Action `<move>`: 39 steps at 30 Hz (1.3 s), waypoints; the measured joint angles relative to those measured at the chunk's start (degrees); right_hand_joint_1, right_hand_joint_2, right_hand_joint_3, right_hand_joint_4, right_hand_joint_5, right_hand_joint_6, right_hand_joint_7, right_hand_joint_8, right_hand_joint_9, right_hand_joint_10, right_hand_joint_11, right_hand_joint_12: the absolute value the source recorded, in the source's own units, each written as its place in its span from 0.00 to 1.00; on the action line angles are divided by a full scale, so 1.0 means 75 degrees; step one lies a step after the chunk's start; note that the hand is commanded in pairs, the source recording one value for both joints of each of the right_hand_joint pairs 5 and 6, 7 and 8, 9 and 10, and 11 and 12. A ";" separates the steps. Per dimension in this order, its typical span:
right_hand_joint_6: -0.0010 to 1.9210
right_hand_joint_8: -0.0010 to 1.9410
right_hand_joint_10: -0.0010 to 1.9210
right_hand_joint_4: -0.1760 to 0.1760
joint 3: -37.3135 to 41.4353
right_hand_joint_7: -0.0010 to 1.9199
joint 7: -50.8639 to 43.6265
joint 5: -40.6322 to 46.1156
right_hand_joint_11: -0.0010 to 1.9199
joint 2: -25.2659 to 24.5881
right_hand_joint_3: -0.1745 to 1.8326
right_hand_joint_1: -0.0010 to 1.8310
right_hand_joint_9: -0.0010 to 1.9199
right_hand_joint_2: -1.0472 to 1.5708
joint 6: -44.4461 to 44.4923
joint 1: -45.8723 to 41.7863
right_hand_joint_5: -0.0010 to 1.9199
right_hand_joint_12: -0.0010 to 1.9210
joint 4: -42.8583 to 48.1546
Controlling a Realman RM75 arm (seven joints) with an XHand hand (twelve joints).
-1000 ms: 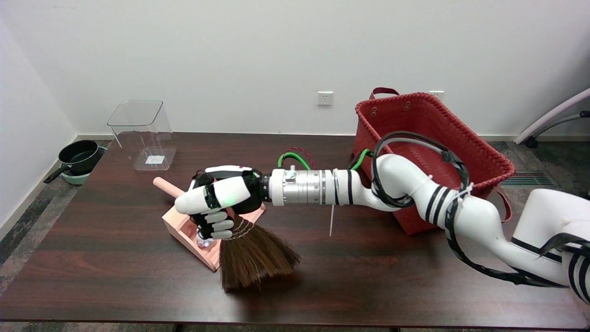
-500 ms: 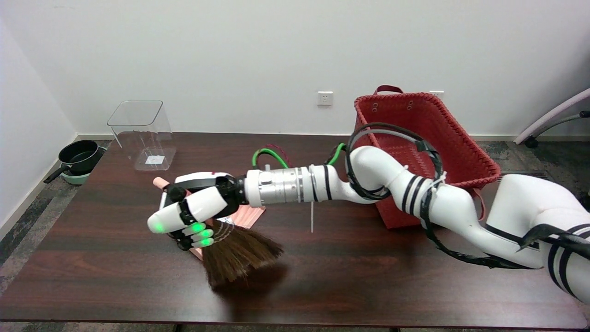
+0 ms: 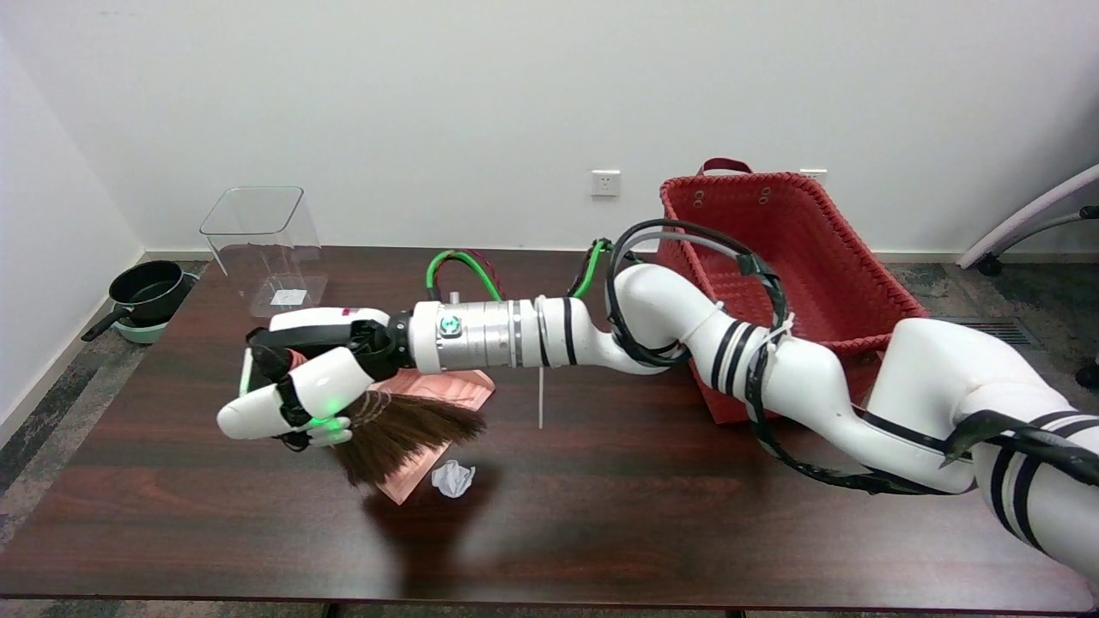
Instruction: Sweep the paper ball into the dustpan.
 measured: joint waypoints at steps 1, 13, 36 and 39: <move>1.00 0.99 0.99 0.50 0.0003 1.00 -0.0098 0.0037 0.85 -0.0030 0.43 0.59 0.99 1.00 0.0023 0.0006 1.00 0.85 0.0000; 1.00 0.99 0.99 0.50 0.0193 1.00 -0.1002 0.0680 0.85 -0.0054 0.43 0.59 0.99 1.00 0.0389 -0.0142 1.00 0.85 -0.0504; 1.00 0.99 0.98 0.50 0.1290 1.00 -0.0050 0.1259 0.84 0.1780 0.48 0.60 0.98 1.00 0.1648 -0.2375 1.00 0.84 -0.2853; 1.00 0.99 0.98 0.50 0.1436 1.00 0.0082 0.1266 0.84 0.2002 0.48 0.60 0.98 1.00 0.1710 -0.2589 1.00 0.84 -0.2958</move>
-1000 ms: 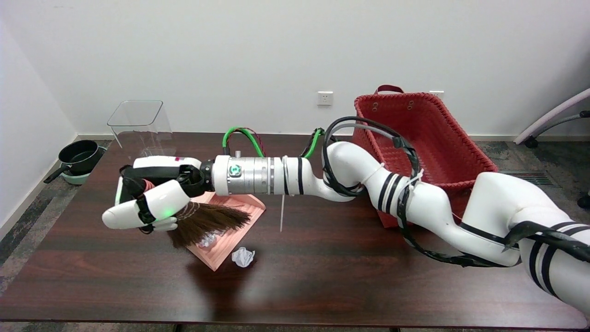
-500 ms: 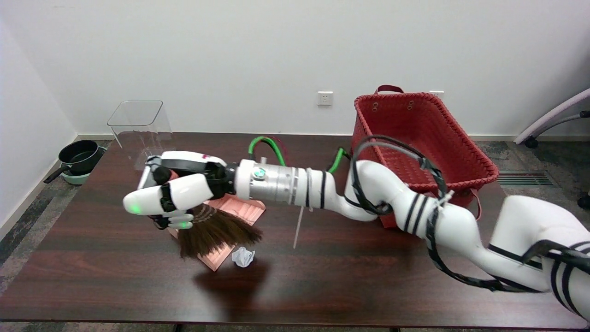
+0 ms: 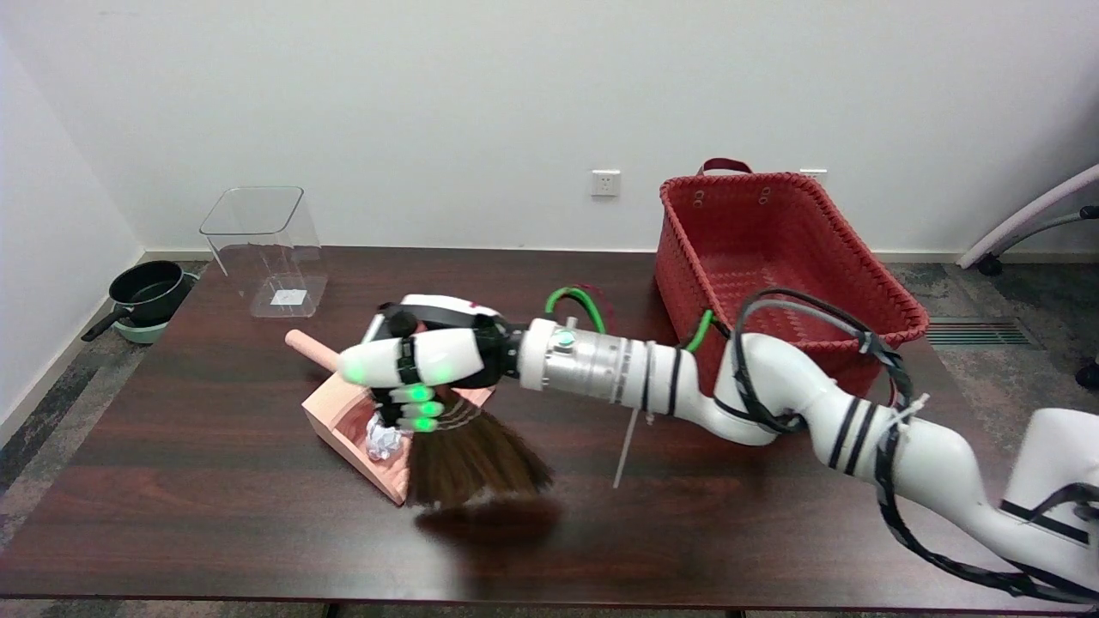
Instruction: Sweep the paper ball into the dustpan.
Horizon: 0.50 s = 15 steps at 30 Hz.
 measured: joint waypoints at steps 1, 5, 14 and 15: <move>1.00 0.99 0.98 0.50 0.0056 1.00 0.0040 0.0005 0.84 0.0061 0.48 0.60 0.98 1.00 0.0008 -0.0062 1.00 0.84 -0.0019; 1.00 0.99 0.98 0.50 0.0302 1.00 0.0243 0.0030 0.84 0.0336 0.48 0.60 0.98 1.00 0.0017 -0.0361 1.00 0.84 -0.0035; 1.00 0.99 0.98 0.50 0.0405 1.00 0.0705 0.0061 0.84 0.0682 0.48 0.60 0.99 1.00 -0.0213 -0.0658 1.00 0.84 0.0254; 1.00 0.99 0.98 0.50 0.0392 1.00 0.0736 0.0059 0.84 0.0698 0.48 0.60 0.99 1.00 -0.0228 -0.0663 1.00 0.84 0.0295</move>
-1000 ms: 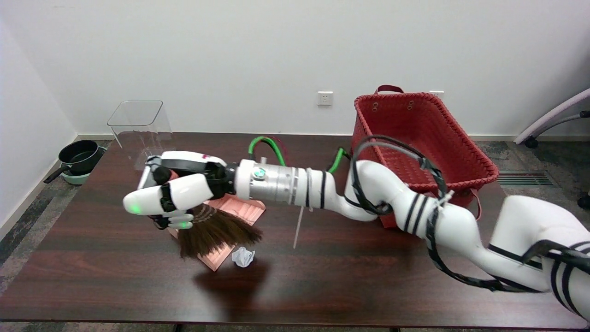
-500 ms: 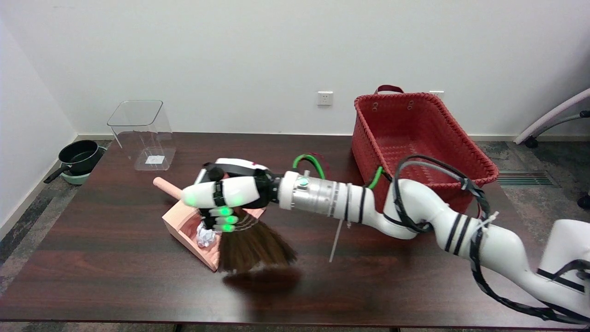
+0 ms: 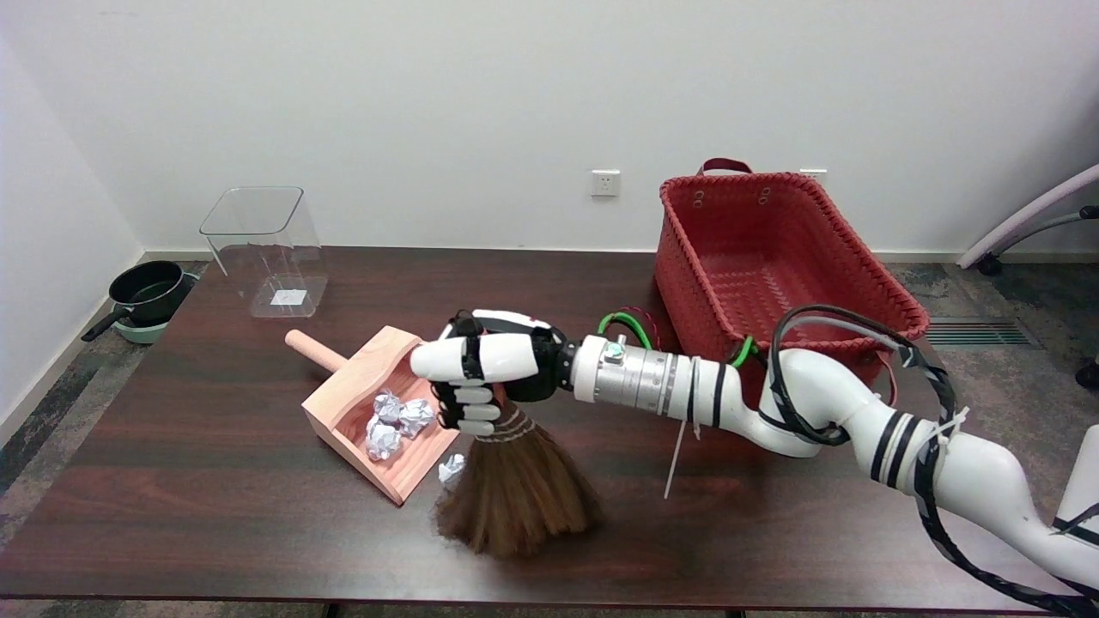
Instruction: Sweep the paper ball into the dustpan.
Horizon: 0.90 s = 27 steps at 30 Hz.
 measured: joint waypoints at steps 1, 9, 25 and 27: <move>1.00 0.99 0.99 0.50 -0.0020 1.00 0.0027 -0.0005 0.85 0.0012 0.48 0.60 0.99 1.00 -0.0015 -0.0002 1.00 0.84 0.0043; 1.00 0.99 0.99 0.50 -0.0345 1.00 0.0094 -0.0025 0.85 -0.0083 0.48 0.60 0.99 1.00 -0.0128 0.0255 1.00 0.85 0.0426; 1.00 0.99 0.99 0.50 -0.1390 1.00 -0.0252 -0.0008 0.85 -0.0950 0.48 0.60 0.99 1.00 -0.0094 0.1400 1.00 0.85 0.1102; 1.00 0.99 0.99 0.50 -0.1473 1.00 -0.0313 -0.0005 0.85 -0.1088 0.48 0.60 0.99 1.00 -0.0076 0.1514 1.00 0.85 0.1174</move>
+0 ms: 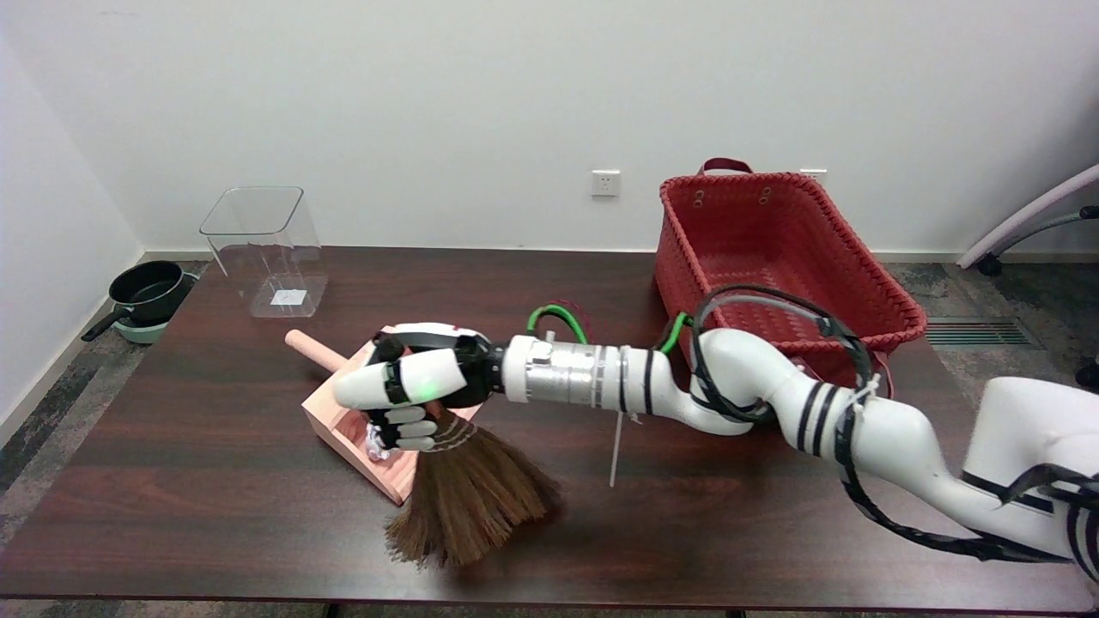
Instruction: Sweep the paper ball into the dustpan.
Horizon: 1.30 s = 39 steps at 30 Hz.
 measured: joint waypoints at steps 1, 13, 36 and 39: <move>1.00 0.99 0.99 0.50 -0.0040 1.00 -0.0041 0.0001 0.85 -0.0085 0.48 0.60 0.99 1.00 0.0014 0.0066 1.00 0.85 0.0041; 1.00 0.99 0.99 0.50 0.0083 1.00 -0.0508 0.0012 0.85 -0.0797 0.47 0.59 0.99 1.00 0.0193 0.0283 1.00 0.85 0.0232; 1.00 0.99 0.99 0.50 0.0442 1.00 -0.2252 0.0186 0.85 -0.1778 0.45 0.59 0.99 1.00 0.0513 0.0488 1.00 0.85 0.0222; 1.00 0.99 0.99 0.50 0.0438 1.00 -0.2400 0.0285 0.85 -0.1773 0.45 0.59 0.99 1.00 0.0580 0.0423 1.00 0.85 0.0102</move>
